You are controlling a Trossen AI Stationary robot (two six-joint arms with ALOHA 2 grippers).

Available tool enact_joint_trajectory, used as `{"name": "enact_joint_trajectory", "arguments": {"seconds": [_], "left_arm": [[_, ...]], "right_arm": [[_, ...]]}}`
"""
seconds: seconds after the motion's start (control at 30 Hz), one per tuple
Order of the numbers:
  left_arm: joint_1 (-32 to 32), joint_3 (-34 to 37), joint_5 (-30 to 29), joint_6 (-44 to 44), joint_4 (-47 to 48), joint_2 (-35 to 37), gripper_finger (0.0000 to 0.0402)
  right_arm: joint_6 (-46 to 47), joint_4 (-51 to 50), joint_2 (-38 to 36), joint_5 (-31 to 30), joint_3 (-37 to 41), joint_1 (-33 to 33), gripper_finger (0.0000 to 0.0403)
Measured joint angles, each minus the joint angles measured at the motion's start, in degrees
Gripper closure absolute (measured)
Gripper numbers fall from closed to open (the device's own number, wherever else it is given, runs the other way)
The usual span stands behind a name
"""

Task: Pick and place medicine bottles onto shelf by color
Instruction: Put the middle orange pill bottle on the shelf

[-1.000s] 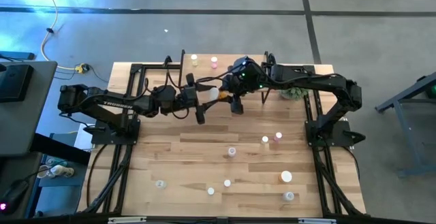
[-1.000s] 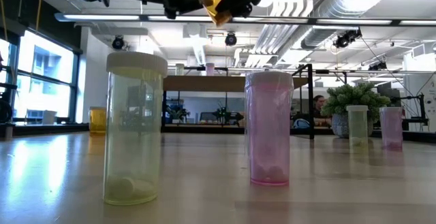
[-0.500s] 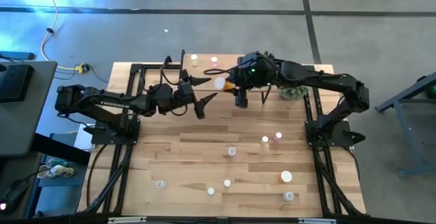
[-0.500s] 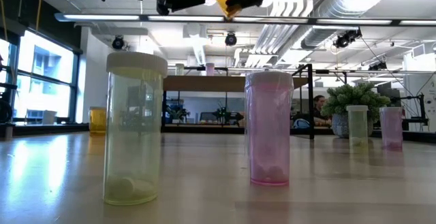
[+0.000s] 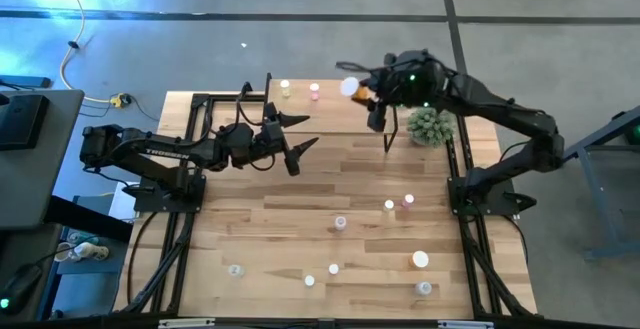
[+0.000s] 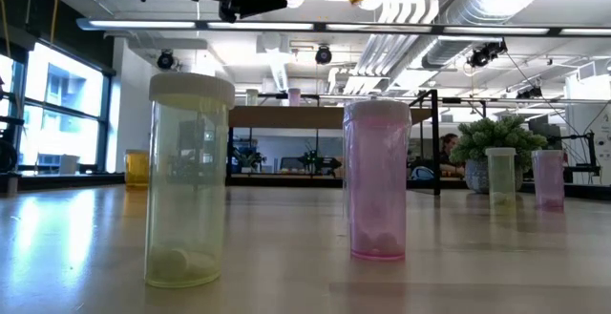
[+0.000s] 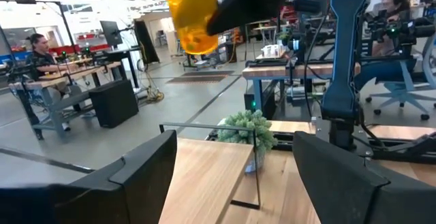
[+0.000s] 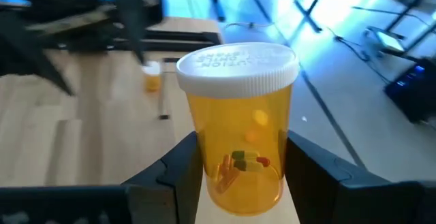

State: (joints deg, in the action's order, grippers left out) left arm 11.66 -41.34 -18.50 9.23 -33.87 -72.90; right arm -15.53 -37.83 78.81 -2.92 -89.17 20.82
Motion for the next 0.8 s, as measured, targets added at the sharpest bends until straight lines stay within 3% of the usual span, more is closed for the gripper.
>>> {"name": "enact_joint_trajectory", "arguments": {"seconds": [0.1,0.2,0.37,0.67,0.8], "left_arm": [[0.0,0.0,-0.09,0.0,0.26,0.0,0.0119],[0.0,0.0,-0.11,0.0,0.39,0.0,0.0119],[0.0,0.0,-0.13,0.0,0.63,0.0,0.0119],[0.0,0.0,-0.13,-0.02,1.7,0.0,0.0119],[0.0,0.0,-0.13,-0.13,1.99,0.0,0.0119]], "right_arm": [[0.02,-0.21,0.0,3.16,0.98,2.9,0.0239],[0.66,4.94,-0.42,6.36,7.47,5.51,0.0239],[3.64,17.27,-1.84,5.9,19.03,8.58,0.0239],[10.96,42.1,-1.77,5.85,31.95,9.18,0.0239],[15.2,55.44,-1.58,-0.04,37.76,8.77,0.0239]]}}
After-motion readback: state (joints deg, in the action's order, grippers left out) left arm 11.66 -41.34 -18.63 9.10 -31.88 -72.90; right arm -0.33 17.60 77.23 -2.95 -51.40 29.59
